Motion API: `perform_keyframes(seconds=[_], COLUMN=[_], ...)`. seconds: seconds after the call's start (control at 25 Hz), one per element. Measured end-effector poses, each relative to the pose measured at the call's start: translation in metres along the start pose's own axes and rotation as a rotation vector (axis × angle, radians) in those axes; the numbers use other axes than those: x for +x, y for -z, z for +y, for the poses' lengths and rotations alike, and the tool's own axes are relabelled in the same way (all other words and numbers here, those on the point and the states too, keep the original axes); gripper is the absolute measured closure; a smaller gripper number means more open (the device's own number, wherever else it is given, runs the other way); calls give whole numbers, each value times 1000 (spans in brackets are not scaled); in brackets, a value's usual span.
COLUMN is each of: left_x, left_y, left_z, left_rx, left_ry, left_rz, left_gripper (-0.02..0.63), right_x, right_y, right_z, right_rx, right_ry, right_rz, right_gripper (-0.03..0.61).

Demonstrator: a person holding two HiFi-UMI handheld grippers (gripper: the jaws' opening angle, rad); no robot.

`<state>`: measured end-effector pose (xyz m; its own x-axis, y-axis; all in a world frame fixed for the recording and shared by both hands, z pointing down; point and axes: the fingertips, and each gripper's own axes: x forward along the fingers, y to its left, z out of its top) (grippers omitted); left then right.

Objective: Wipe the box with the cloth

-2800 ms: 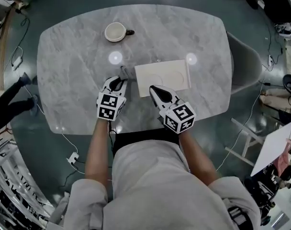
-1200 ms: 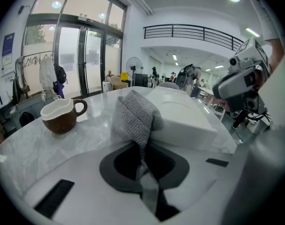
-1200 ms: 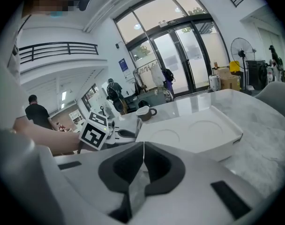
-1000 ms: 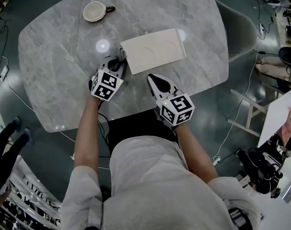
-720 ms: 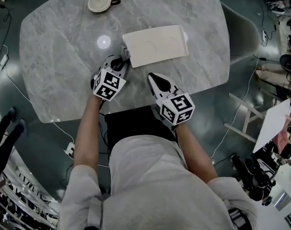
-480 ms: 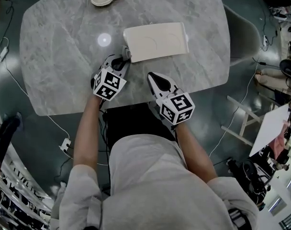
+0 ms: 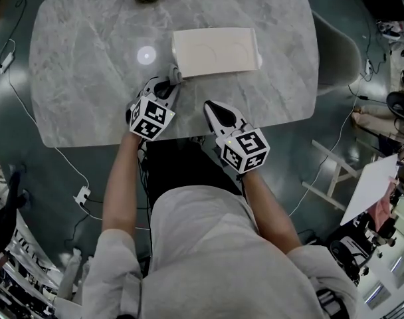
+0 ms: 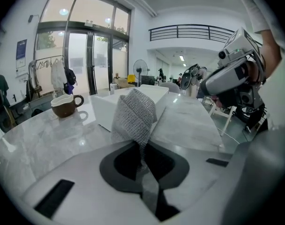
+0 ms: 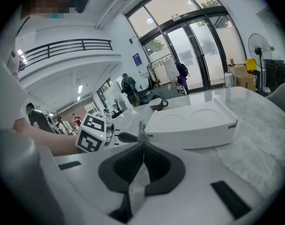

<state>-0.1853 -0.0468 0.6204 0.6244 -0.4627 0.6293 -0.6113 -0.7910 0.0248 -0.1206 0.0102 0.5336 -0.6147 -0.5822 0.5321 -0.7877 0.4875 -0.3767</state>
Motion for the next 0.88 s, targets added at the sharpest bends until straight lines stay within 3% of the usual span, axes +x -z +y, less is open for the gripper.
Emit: perform_keyframes(seconds=[0.2,0.56,0.88], left_x=[-10,-69,-116], left_y=[-10,-38,-111], left_z=[8,-10,-36], left_rx=[-47,-247,-337], left_ry=[-76,-224,-333], left_rz=[-30,-98,-240], left_gripper=[574,574,574], right_x=[-6,-35,-67], right_y=[-8,-35,-100], right_z=[-1,1,3], right_rx=[-13,-62,-173], right_ry=[1,92,142], right_rz=[-30,-103,-254], right_gripper=[552,552,552])
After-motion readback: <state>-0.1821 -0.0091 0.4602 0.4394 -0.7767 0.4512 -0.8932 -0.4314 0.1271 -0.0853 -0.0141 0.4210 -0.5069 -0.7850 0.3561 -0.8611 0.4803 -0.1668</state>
